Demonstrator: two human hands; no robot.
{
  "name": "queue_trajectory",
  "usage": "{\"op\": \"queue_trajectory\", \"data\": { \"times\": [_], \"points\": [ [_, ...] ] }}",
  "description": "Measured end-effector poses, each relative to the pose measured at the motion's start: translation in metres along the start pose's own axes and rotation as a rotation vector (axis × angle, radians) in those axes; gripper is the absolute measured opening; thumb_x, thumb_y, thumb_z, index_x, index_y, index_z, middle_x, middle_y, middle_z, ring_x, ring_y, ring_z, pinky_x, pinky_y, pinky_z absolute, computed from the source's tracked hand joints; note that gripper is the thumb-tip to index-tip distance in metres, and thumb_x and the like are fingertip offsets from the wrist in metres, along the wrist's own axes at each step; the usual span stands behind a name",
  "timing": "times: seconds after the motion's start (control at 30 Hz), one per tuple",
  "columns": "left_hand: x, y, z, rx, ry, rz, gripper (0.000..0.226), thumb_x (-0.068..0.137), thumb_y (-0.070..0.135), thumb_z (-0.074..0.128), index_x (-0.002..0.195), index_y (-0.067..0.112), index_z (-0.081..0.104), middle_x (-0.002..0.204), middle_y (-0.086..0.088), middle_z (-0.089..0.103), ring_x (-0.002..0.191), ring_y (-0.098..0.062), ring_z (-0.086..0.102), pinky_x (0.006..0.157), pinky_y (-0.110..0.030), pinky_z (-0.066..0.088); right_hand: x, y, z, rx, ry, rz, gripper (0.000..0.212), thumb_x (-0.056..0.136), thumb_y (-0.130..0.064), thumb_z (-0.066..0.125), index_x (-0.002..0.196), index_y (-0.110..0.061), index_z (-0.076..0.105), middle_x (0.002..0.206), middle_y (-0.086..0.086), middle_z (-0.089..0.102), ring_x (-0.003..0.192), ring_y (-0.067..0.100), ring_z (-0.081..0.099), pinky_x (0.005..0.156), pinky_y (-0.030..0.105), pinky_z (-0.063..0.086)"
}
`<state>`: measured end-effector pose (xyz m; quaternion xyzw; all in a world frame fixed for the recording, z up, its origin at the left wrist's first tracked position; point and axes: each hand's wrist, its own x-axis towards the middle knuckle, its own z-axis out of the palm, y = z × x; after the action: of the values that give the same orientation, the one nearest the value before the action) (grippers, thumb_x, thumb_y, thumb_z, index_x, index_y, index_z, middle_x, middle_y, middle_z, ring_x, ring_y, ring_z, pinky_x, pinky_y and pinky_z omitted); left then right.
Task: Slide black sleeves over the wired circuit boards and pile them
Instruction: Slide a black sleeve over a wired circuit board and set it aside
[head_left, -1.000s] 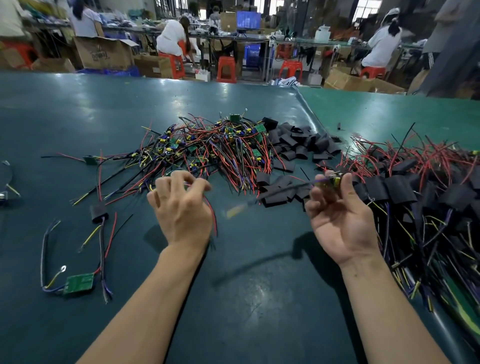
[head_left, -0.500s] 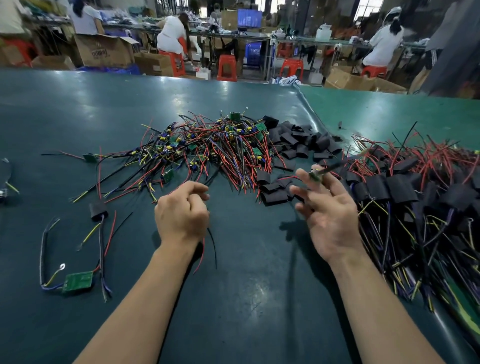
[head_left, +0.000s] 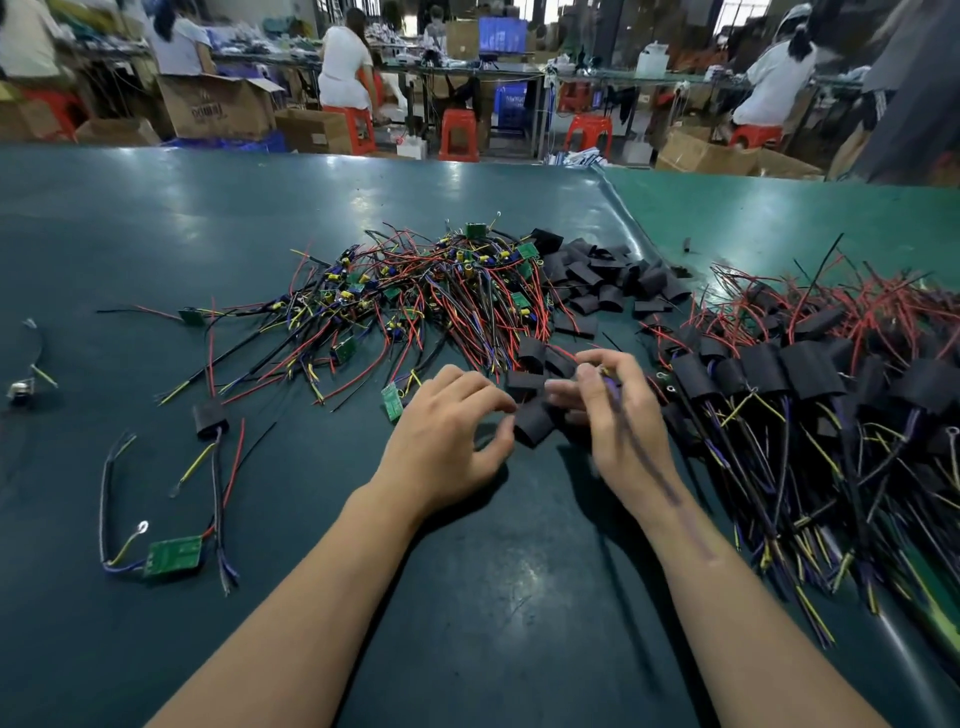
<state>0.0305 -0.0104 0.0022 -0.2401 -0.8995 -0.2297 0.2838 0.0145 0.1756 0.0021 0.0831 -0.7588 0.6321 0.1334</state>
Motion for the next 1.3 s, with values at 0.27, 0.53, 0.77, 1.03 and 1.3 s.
{"op": "queue_trajectory", "data": {
  "times": [0.27,0.53,0.77,1.03,1.3],
  "points": [
    [0.001,-0.003,0.000,-0.019,-0.275,-0.037,0.037,0.089,0.058,0.060,0.111,0.032,0.074,0.115,0.009,0.066,0.105,-0.017,0.054,0.089,-0.041,0.042,-0.001,-0.007,-0.001,0.267,0.116,0.060,0.007,0.098,-0.020,0.060,0.091,-0.019,0.061,0.087,0.010,0.076,0.088,0.022,0.074,0.075,0.032,0.057],
    [0.002,-0.001,0.000,-0.023,-0.263,-0.080,0.043,0.079,0.065,0.063,0.085,0.022,0.061,0.094,0.010,0.066,0.092,-0.017,0.053,0.084,-0.040,0.043,-0.003,-0.003,0.000,0.178,-0.082,0.060,0.020,0.094,-0.004,0.056,0.092,-0.022,0.064,0.093,0.008,0.076,0.091,0.023,0.073,0.084,0.035,0.058],
    [0.001,-0.002,-0.005,-0.158,-0.259,-0.140,0.021,0.072,0.020,0.054,0.089,0.021,0.067,0.103,0.012,0.069,0.103,-0.018,0.054,0.090,-0.043,0.041,-0.002,-0.011,-0.007,0.411,-0.036,0.161,0.024,0.097,-0.003,0.052,0.110,-0.016,0.067,0.094,0.014,0.075,0.080,0.035,0.073,0.062,0.029,0.058],
    [0.001,-0.001,-0.003,-0.185,-0.175,-0.189,0.019,0.078,0.024,0.074,0.097,0.021,0.068,0.089,0.005,0.067,0.091,-0.018,0.056,0.087,-0.040,0.046,0.008,-0.012,-0.019,0.587,0.186,0.171,0.017,0.097,-0.018,0.057,0.093,-0.014,0.074,0.045,-0.004,0.040,0.043,0.012,0.040,0.048,0.025,0.037],
    [0.000,-0.007,-0.009,-0.472,0.110,-0.424,0.030,0.076,0.015,0.077,0.095,0.031,0.061,0.090,0.011,0.070,0.085,-0.003,0.064,0.076,-0.022,0.049,0.007,-0.017,-0.023,0.693,0.129,0.230,0.009,0.092,-0.009,0.058,0.090,-0.011,0.067,0.052,0.001,0.051,0.052,0.016,0.049,0.054,0.025,0.046]
  ]
}}
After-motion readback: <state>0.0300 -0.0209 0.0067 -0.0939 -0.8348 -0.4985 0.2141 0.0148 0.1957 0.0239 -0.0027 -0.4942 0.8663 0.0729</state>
